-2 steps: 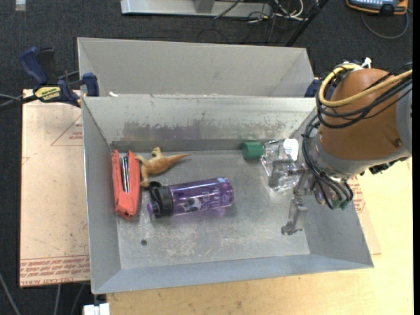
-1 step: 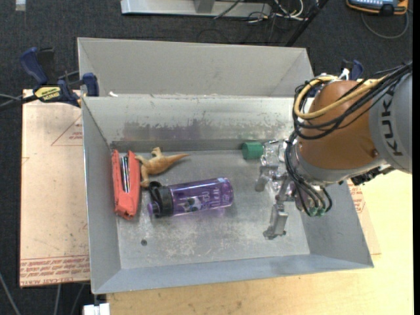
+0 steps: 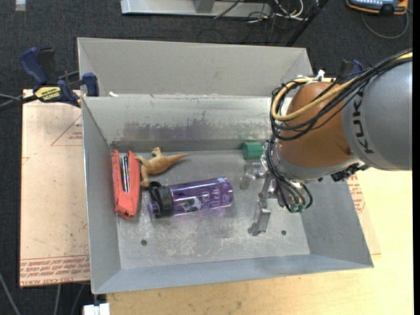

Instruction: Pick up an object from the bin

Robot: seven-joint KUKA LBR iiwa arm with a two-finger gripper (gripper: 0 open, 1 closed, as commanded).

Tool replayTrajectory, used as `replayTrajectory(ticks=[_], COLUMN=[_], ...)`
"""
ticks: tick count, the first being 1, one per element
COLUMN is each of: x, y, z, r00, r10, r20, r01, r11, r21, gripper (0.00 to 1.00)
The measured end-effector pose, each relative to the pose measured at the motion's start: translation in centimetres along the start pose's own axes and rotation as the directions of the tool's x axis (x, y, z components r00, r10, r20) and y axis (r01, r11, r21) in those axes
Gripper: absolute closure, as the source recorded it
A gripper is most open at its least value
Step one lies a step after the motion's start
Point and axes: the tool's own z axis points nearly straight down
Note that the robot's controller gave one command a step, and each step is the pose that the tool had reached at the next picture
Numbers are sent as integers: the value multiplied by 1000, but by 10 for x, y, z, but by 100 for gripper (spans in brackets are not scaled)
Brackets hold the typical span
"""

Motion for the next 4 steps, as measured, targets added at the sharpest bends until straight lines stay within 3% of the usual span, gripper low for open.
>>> replayTrajectory(ticks=[1,2,3,4], x=[-27,-82,-93,-79], y=[22,45,57,81], z=[0,10,26,42], r00=[987,983,995,997], r10=[-164,-181,-100,-82], r20=[-1,6,9,5], r01=[164,181,100,82], r11=[987,983,995,997], r21=[1,0,0,-1], gripper=[0,0,0,0])
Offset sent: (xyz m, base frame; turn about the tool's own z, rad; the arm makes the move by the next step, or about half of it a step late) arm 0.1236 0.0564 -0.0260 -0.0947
